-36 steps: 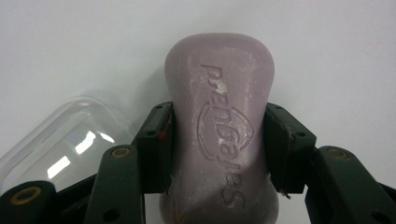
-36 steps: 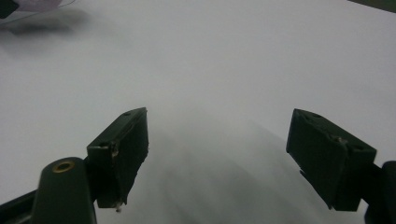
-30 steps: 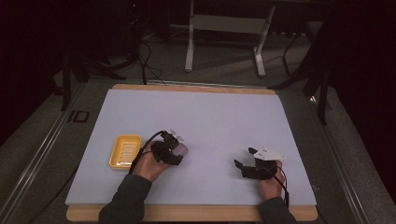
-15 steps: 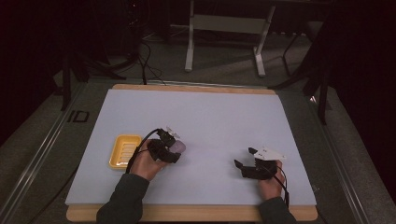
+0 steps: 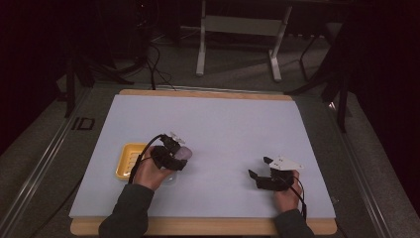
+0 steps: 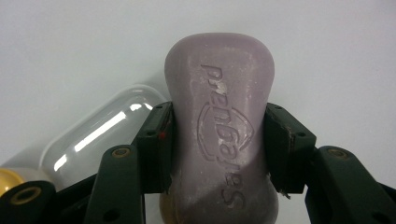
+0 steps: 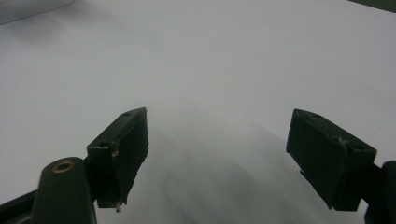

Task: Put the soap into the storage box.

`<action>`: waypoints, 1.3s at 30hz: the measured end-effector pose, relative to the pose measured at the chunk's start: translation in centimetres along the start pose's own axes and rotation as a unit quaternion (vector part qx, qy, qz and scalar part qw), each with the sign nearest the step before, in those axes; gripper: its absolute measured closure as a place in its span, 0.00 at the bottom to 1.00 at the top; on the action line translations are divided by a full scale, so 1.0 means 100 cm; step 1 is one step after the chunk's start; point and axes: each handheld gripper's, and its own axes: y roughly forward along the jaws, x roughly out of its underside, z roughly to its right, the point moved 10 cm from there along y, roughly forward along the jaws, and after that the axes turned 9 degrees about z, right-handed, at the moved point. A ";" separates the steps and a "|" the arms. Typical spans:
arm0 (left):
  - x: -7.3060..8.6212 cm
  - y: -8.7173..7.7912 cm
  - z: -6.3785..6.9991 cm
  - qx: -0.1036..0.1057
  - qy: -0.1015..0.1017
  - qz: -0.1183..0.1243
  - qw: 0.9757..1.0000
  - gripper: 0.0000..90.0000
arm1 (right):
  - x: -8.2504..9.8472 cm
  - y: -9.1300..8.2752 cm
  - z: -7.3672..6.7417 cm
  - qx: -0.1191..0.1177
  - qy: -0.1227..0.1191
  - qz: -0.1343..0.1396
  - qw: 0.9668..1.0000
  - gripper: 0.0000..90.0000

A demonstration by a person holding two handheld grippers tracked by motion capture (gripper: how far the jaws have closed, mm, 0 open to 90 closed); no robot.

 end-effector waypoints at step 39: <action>0.009 -0.016 -0.030 -0.038 -0.031 0.000 0.999 0.55 | 0.000 0.000 0.000 0.000 0.000 -0.001 1.000 0.23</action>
